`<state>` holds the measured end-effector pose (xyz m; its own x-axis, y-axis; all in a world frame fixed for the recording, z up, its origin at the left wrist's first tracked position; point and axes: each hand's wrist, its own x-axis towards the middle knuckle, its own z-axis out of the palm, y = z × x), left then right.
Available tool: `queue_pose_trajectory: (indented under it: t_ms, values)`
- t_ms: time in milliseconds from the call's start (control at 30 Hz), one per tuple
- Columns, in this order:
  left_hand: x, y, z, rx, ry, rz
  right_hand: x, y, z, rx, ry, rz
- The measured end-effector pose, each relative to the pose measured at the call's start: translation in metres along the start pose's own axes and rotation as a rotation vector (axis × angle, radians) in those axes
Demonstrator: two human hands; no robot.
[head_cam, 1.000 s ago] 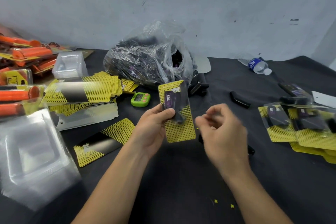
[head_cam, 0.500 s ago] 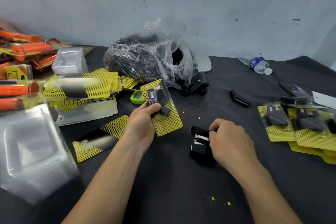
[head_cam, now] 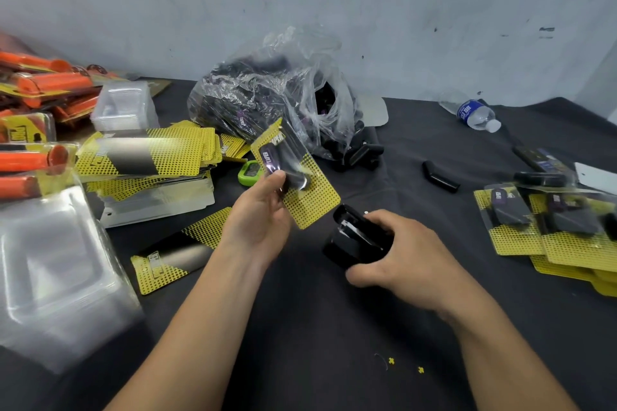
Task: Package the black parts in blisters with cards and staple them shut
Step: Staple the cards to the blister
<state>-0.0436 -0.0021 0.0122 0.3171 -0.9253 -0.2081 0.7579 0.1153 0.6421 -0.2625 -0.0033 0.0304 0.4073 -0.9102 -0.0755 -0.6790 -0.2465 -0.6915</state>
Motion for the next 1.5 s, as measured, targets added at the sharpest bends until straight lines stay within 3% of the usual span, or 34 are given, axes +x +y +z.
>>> queue_pose_trajectory:
  t_ms: [100, 200, 433, 967, 1500]
  values:
    - [-0.006, 0.004, 0.001, -0.110, -0.134, 0.024, -0.002, -0.009, 0.011, 0.257, -0.065, -0.052]
    - [-0.010, 0.003, 0.002, -0.151, -0.219, 0.024, -0.003, -0.014, 0.019, 0.342, -0.094, -0.105]
    - [-0.018, 0.002, 0.004, -0.034, -0.259, 0.057, 0.000, -0.011, 0.021, 0.516, -0.077, -0.126]
    - [-0.018, -0.002, 0.005, 0.096, -0.431, 0.129, 0.003, -0.009, 0.024, 0.645, -0.076, -0.110]
    - [-0.018, -0.001, 0.004, 0.149, -0.434, 0.131, 0.004, -0.009, 0.030, 0.624, -0.034, -0.108]
